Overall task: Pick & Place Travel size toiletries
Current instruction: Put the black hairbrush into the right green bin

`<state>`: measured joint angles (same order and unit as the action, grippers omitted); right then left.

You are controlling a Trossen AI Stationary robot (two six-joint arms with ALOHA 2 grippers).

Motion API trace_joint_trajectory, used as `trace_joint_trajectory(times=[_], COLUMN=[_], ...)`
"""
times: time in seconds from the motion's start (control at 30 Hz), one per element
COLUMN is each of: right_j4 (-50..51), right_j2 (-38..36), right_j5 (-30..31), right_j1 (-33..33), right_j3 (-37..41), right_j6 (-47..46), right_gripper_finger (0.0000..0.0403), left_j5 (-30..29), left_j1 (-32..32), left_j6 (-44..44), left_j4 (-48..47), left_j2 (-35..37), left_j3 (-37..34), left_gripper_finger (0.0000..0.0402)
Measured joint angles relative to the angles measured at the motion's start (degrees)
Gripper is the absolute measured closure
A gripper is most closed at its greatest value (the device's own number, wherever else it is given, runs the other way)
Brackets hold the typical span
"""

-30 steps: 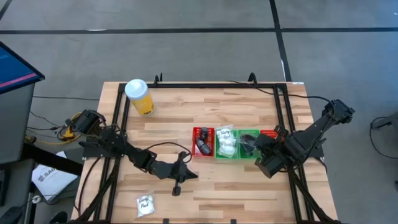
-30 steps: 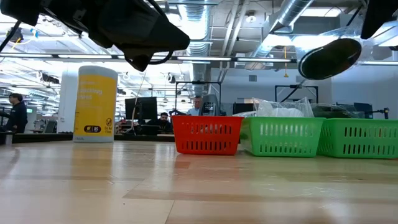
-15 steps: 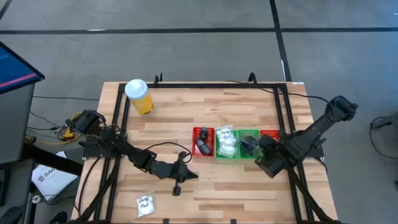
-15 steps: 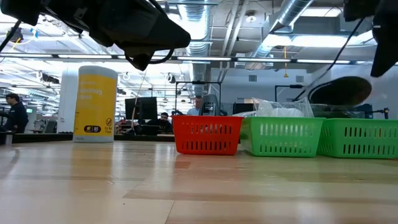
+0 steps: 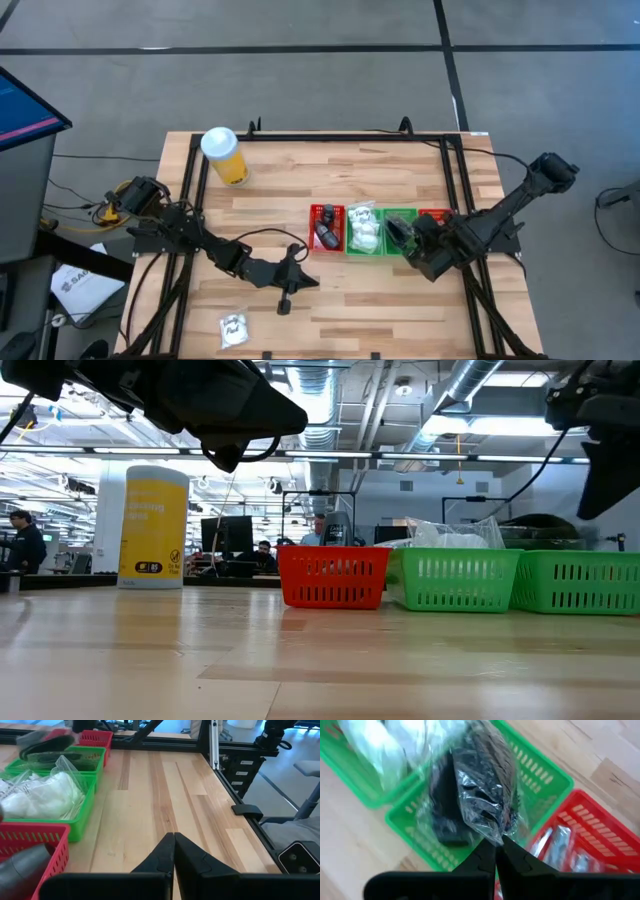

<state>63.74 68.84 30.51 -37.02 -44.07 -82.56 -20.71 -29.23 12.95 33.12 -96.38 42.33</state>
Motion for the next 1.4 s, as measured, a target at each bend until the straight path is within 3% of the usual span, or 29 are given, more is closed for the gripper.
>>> trace_joint_trajectory(times=[0.43, 1.03, 1.2, 1.4], right_j4=[-5.2, -10.8, -11.9, -7.4], right_j2=[0.2, 0.9, 0.8, 0.8], right_j5=[1.6, 1.5, 1.8, 2.0], right_j1=[1.2, 1.2, 2.0, 4.5], right_j3=[0.9, 0.9, -0.1, -1.6], right_j6=[5.0, 14.9, 19.0, 18.7], right_gripper_finger=[0.0398, 0.0245, 0.0228, 0.0241], left_j5=[0.0, 0.0, 0.0, 0.0], left_j1=[0.0, 0.0, 0.0, 0.0], left_j6=[0.0, 0.0, 0.0, 1.2], left_j4=[0.0, 0.0, 0.0, 0.0], left_j2=[0.0, 0.0, 0.0, 0.0], left_j3=[0.0, 0.0, 0.0, 0.0], left_gripper_finger=[0.0402, 0.0402, 0.0402, 0.0402])
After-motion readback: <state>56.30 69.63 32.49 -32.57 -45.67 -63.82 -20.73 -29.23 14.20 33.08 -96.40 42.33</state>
